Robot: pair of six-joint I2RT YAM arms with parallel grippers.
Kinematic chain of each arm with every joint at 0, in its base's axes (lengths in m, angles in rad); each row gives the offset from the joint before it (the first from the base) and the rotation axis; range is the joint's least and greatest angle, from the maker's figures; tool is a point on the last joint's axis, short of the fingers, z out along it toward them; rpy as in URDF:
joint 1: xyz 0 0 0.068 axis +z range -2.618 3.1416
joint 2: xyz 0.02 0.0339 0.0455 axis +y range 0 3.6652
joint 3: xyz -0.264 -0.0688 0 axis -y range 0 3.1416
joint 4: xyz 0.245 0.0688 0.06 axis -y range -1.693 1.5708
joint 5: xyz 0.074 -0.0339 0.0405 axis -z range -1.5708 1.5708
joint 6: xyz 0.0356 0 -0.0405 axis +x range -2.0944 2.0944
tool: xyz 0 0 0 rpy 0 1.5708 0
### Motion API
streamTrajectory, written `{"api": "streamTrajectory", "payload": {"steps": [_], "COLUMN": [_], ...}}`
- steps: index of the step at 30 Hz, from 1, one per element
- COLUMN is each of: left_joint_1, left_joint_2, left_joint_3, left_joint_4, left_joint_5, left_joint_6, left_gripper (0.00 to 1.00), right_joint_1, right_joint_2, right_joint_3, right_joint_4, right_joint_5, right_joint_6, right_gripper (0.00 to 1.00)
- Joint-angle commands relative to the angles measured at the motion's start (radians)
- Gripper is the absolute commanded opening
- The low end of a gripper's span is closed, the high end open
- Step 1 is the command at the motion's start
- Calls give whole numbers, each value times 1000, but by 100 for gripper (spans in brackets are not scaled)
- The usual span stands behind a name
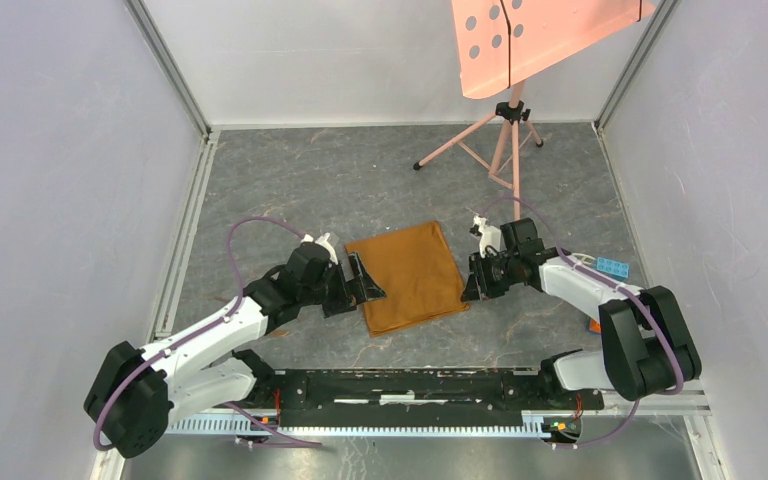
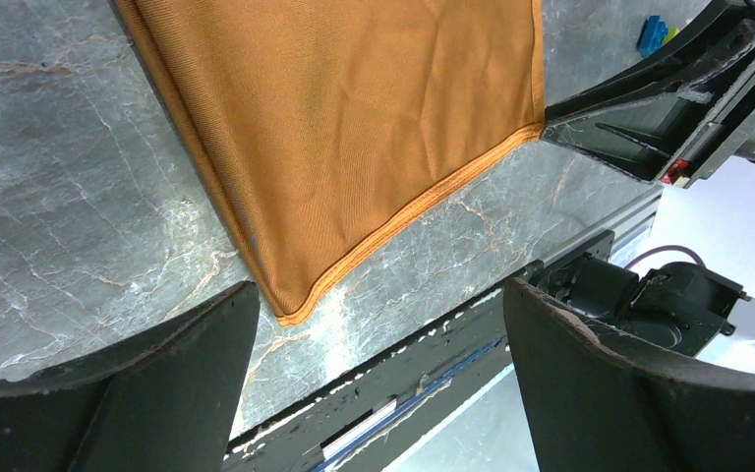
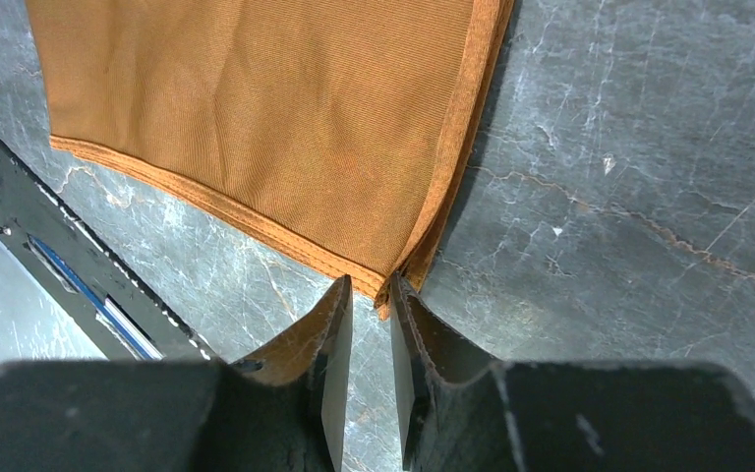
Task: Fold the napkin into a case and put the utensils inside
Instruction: Pick up the top corner of the square-folded napkin from the center of the board.
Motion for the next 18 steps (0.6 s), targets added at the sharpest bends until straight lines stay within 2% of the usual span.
{"api": "streamTrajectory", "payload": {"steps": [1,5,9,18], "left_joint_1": [5,6,8,10], "left_joint_2": [-13,-13,-9,-15], "left_joint_3": [11,8,3,-11], "left_joint_4": [26,30,37,42], "left_joint_5": [-7,-7,-4,-4], "left_joint_6": [32,32,30,27], "left_gripper": [100,100,100,100], "right_joint_1": [10,13,15,31], "right_joint_2": [-1,-2,6,-28], "right_joint_3": [-17,-23,-35,10], "right_joint_4": [26,23,24,-13], "right_joint_5": [-20,-8,-1,14], "right_joint_6": [8,10,10,26], "right_gripper": [27,24,25,11]}}
